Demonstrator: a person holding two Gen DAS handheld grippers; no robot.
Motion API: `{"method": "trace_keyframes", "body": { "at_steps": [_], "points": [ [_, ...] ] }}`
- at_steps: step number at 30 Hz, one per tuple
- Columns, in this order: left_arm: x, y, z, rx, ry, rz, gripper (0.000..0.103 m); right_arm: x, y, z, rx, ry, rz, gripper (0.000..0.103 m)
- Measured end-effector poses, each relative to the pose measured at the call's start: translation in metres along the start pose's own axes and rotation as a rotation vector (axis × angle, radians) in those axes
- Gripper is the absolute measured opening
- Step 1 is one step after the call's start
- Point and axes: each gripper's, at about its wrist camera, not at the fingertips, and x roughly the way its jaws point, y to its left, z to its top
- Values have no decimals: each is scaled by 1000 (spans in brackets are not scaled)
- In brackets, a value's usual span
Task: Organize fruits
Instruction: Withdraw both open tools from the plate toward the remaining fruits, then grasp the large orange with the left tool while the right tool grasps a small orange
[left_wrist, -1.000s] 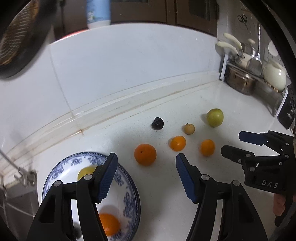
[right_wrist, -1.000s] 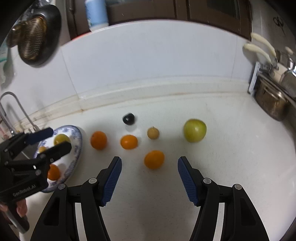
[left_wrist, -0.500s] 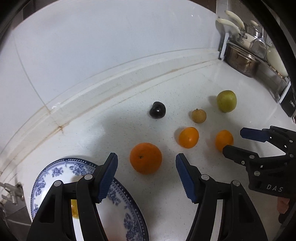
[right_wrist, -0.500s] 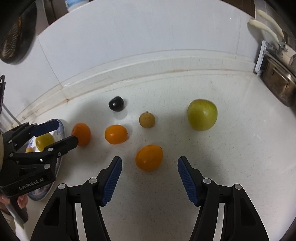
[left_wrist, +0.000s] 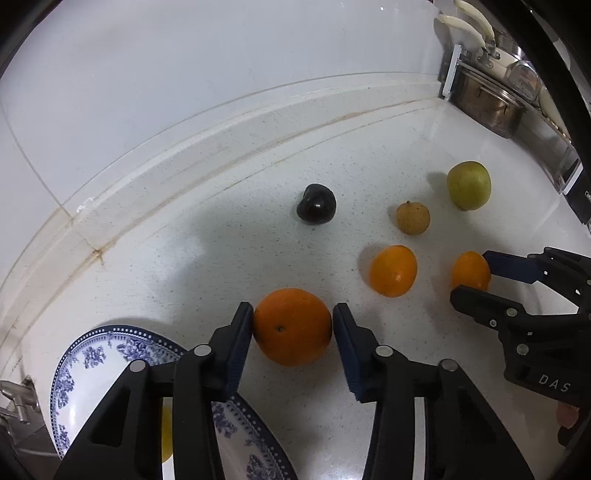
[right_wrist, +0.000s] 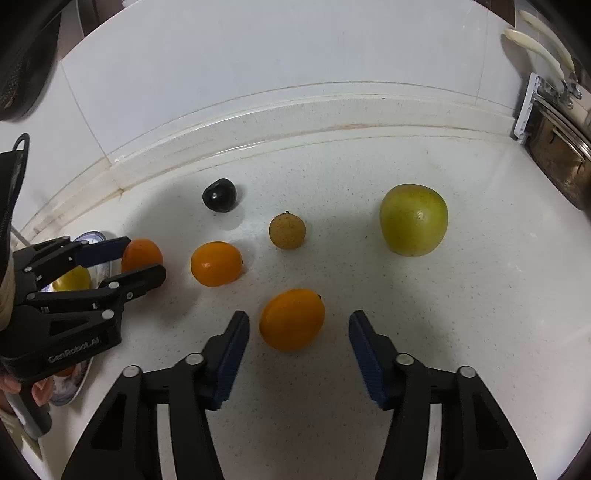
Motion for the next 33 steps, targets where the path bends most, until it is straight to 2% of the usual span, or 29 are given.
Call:
{"method": "trace_keyframes", "body": {
  "at_steps": [3, 5, 9, 19, 33],
  "points": [
    [2, 1, 1, -2, 0, 0, 41, 2, -1, 1, 3, 2, 9, 52],
    [2, 2, 2, -7, 0, -3, 41, 3, -1, 1, 3, 4, 9, 43],
    [2, 1, 2, -8, 4, 12, 40, 5, -2, 1, 3, 9, 26, 38],
    [-28, -1, -6, -59, -60, 57, 40, -8, 2, -3, -14, -28, 47, 38],
    [-92, -3, -42, -169, -191, 93, 40, -64, 23, -8, -83, -138, 127, 38]
  ]
}}
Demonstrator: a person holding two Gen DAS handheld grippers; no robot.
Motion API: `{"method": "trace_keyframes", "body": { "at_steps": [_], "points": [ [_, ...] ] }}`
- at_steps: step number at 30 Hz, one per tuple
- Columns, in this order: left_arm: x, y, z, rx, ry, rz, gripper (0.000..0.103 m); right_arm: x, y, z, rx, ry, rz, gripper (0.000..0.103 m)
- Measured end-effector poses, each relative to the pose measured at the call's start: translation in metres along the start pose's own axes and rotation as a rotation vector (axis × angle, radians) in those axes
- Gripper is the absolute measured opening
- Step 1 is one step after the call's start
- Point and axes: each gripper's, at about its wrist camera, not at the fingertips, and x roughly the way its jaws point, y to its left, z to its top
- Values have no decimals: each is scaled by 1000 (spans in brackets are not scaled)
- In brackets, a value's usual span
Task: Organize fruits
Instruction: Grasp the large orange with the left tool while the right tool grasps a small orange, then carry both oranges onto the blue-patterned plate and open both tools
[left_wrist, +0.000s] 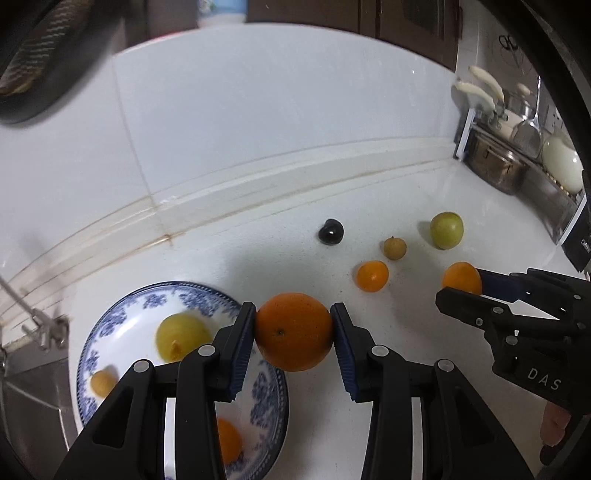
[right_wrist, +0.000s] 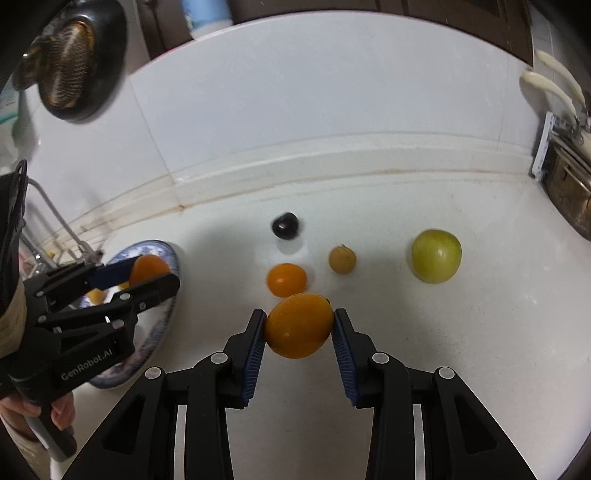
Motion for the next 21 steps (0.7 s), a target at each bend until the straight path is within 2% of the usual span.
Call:
{"method": "trace_keyframes", "body": {
  "at_steps": [13, 21],
  "points": [
    [-61, 22, -24, -90, -88, 43, 40, -33, 44, -3, -86, -59, 94, 38],
    [-88, 40, -42, -143, -116, 69, 40, -45, 72, -5, -128, -85, 147, 37]
  ]
}}
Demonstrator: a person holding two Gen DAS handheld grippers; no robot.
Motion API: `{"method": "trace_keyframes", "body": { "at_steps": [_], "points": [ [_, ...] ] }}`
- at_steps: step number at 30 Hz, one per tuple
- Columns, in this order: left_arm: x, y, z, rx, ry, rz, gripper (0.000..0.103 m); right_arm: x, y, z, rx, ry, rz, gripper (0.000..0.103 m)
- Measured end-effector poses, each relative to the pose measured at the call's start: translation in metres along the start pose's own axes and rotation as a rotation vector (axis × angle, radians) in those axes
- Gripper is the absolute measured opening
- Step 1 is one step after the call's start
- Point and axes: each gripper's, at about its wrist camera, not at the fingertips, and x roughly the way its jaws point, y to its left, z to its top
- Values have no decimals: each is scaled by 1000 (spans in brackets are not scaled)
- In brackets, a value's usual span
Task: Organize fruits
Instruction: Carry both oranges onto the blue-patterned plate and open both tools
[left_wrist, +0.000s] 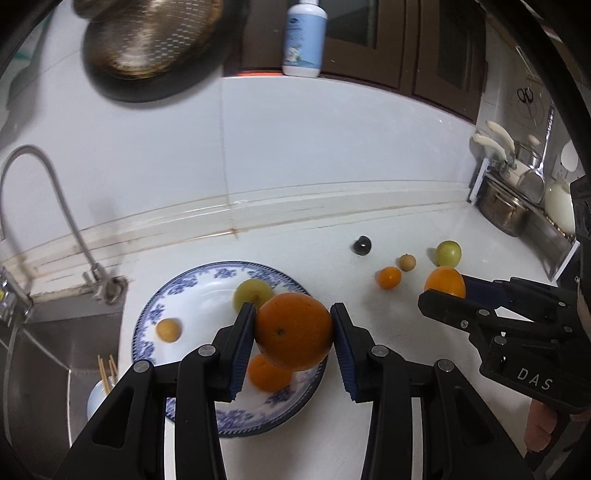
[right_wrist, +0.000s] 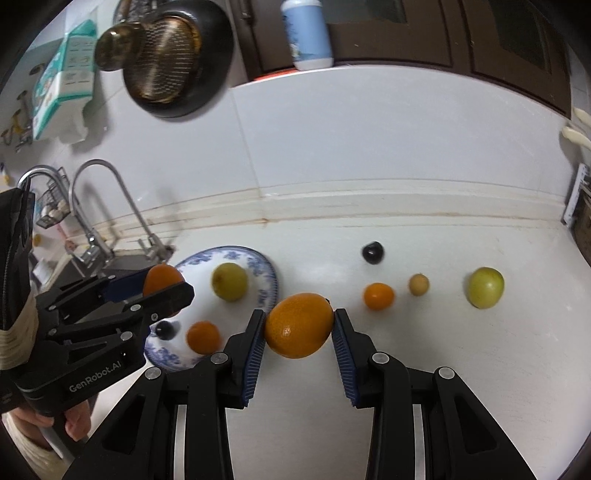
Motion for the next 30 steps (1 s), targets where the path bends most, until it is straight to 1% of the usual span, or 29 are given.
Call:
{"method": "trace_keyframes", "body": {
  "at_steps": [7, 14, 23, 25, 30],
  "points": [
    [-21, 22, -9, -18, -32, 63, 40, 3, 23, 0, -28, -8, 50, 38],
    [-35, 42, -13, -38, -50, 88, 40, 10, 48, 4, -58, -7, 90, 38],
    [-30, 70, -21, -53, -27, 123, 40, 28, 70, 10, -86, 16, 112, 38],
    [-27, 75, -23, -59, -20, 119, 40, 34, 74, 11, -86, 24, 120, 38],
    [-13, 87, -27, -49, 5, 131, 40, 54, 77, 13, -81, 55, 109, 38]
  ]
}}
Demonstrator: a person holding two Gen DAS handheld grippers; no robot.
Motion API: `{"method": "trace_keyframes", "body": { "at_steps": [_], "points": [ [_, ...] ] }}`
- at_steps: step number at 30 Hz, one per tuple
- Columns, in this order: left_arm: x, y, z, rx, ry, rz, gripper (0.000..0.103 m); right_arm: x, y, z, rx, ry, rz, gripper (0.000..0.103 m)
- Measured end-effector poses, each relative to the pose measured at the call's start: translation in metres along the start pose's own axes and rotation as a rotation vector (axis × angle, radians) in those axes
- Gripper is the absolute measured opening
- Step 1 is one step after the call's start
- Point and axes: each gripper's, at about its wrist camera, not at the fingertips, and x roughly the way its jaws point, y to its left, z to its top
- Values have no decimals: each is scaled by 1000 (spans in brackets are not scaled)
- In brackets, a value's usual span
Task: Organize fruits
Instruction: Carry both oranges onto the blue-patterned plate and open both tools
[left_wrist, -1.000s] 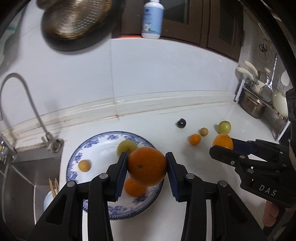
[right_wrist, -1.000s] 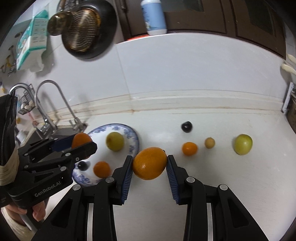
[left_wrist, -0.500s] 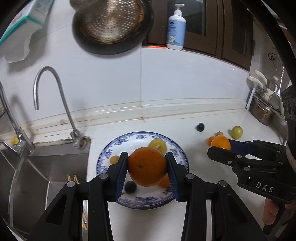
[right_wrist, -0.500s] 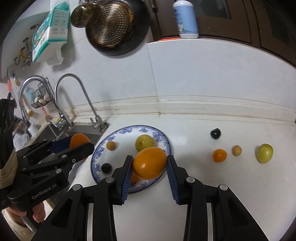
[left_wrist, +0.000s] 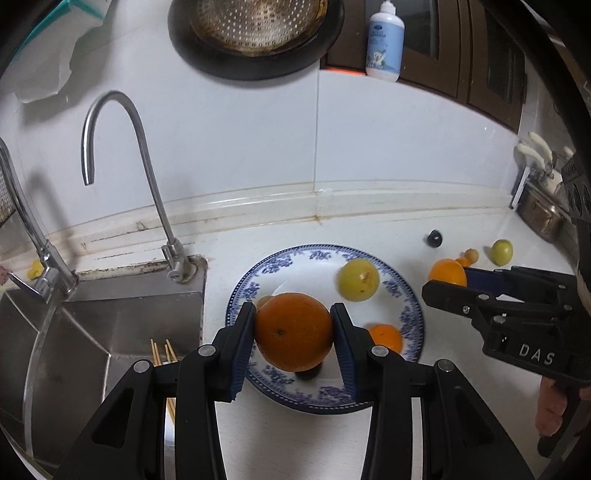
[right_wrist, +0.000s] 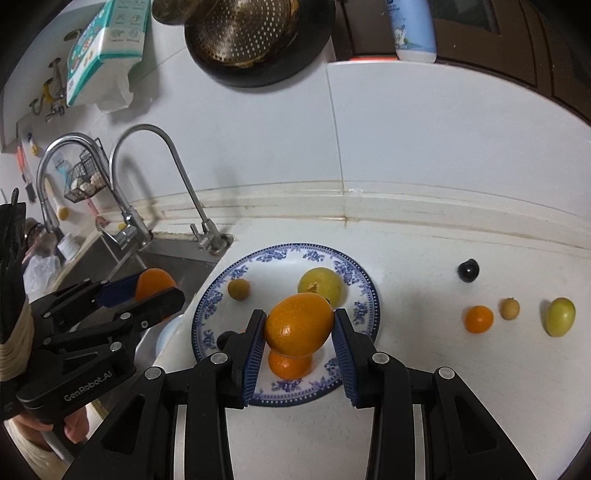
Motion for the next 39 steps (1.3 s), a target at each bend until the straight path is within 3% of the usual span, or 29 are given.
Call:
{"method": "trace_keyframes", "body": {
  "at_steps": [11, 24, 37, 39],
  "points": [
    [46, 4, 2, 21, 98, -57, 40, 44, -17, -2, 37, 90, -48, 37],
    [108, -13, 7, 63, 247, -113, 40, 77, -43, -4, 115, 200, -15, 38],
    [115, -13, 6, 71, 272, -118, 41, 77, -44, -5, 110, 209, -19, 38],
    [112, -12, 5, 71, 267, -111, 46, 77, -44, -6, 112, 209, -19, 38]
  ]
}}
